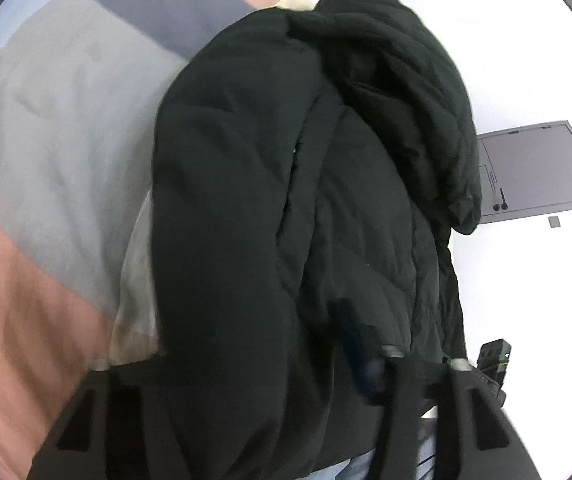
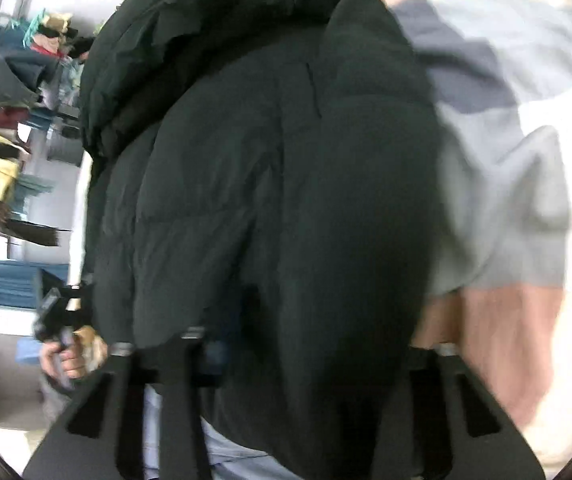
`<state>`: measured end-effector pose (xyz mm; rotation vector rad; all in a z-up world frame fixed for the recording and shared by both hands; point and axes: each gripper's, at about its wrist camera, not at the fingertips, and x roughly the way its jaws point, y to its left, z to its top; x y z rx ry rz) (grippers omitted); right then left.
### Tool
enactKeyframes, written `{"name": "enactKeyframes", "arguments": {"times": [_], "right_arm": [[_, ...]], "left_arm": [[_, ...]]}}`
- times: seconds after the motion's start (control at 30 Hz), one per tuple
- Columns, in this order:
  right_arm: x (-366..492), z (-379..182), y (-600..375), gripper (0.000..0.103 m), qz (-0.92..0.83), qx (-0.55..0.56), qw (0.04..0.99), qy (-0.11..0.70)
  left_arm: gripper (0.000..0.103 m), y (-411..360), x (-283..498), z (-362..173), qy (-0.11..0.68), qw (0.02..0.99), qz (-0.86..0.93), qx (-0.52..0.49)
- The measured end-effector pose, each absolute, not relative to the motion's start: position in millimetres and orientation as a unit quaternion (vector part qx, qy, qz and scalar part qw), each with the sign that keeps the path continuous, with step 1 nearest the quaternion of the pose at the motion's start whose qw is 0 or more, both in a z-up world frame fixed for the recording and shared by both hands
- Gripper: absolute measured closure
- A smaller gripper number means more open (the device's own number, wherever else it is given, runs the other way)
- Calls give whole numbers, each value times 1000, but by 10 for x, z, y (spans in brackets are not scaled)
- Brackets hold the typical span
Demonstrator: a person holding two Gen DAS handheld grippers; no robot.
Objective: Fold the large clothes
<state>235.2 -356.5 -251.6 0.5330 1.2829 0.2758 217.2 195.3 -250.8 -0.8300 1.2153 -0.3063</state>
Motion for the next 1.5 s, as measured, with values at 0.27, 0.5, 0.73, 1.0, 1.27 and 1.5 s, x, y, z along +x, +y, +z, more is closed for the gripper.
{"name": "enactKeyframes", "arguments": {"times": [0.27, 0.5, 0.73, 1.0, 1.27, 1.5], "right_arm": [[2189, -2114, -3905, 94, 151, 310, 779, 524], [1758, -1604, -4090, 95, 170, 336, 798, 471], [1217, -1356, -4280, 95, 181, 384, 795, 434], [473, -1093, -4343, 95, 211, 372, 801, 419], [139, -795, -4363, 95, 219, 349, 816, 406], [312, -630, -4486, 94, 214, 375, 811, 394]], "left_arm": [[96, 2210, 1760, -1953, 484, 758, -151, -409], [98, 2309, 1337, -1361, 451, 770, -170, -418], [99, 2357, 726, -984, 427, 779, -172, -425], [99, 2452, -21, -658, 400, 794, -175, -424], [99, 2525, -387, -357, 390, 805, -176, -410], [98, 2467, -69, -56, 397, 819, -174, -375]]}}
